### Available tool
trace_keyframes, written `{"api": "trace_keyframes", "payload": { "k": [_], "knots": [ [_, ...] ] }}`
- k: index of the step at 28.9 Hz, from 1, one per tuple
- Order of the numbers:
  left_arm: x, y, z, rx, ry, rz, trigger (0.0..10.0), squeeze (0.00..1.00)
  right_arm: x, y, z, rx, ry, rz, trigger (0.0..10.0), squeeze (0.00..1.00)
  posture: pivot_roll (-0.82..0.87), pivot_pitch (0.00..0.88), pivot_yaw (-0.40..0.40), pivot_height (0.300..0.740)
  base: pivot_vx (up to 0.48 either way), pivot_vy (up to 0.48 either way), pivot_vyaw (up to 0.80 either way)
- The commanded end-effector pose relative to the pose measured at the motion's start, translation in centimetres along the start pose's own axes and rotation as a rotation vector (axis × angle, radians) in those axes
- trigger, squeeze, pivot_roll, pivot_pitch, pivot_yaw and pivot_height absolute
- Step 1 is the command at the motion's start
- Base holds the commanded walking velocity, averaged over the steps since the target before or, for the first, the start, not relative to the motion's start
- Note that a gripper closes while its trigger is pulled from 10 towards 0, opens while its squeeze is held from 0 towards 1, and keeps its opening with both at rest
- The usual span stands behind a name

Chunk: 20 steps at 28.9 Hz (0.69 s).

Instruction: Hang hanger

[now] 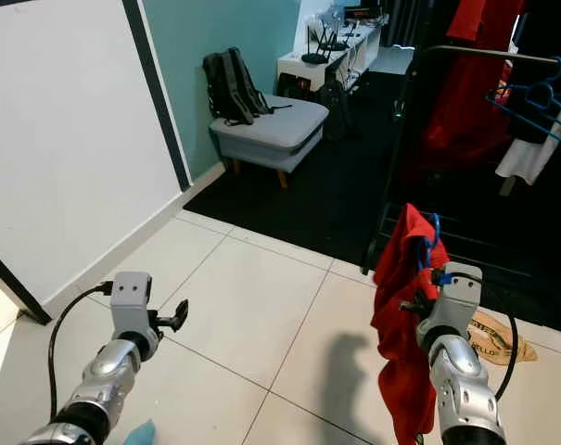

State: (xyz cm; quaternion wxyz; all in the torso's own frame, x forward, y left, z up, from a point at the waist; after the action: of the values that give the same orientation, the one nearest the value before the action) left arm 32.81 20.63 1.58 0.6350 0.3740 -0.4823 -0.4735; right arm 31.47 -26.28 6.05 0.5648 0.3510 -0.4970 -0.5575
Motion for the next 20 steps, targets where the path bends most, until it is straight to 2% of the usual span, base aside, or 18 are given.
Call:
{"api": "trace_keyframes", "payload": {
  "k": [1,4,15,20],
  "knots": [
    [-0.2,0.5,-0.1,0.017,-0.008,-0.018,10.0,0.0,0.1,1.2,-0.3,0.059,0.004,0.042,10.0,0.0,-0.01,0.016,0.024,0.74,0.0,0.0,-0.64],
    [0.3,0.9,-0.2,0.037,-0.032,-0.013,10.0,0.0,0.2,1.4,-0.4,0.068,0.006,0.053,10.0,0.0,-0.01,0.014,0.018,0.74,0.0,0.0,-0.64],
    [0.9,1.4,-0.4,0.063,-0.062,-0.01,10.0,0.0,0.2,2.4,-0.8,0.105,0.011,0.072,10.0,0.0,-0.02,0.003,0.017,0.74,0.284,0.0,0.0],
    [0.8,1.2,-0.3,0.061,-0.064,-0.015,10.0,0.0,0.1,2.6,-1.1,0.106,0.016,0.081,10.0,0.0,-0.02,0.001,0.015,0.74,0.322,0.0,-0.76]
  ]
}}
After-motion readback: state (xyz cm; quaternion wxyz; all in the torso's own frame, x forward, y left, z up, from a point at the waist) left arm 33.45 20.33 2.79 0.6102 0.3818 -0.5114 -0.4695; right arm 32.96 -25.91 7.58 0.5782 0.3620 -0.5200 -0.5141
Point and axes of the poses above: a point about 5 cm out from each wrist's last joint towards the gripper, its own z axis pointing back from the gripper into the wrist, its own y axis along the axis of the wrist's last joint, x = y × z, the point moved 3 cm from there along -z, pointing out of the wrist towards the gripper, and after that the axes turned 15 degrees about z, right-handed, at the moved point
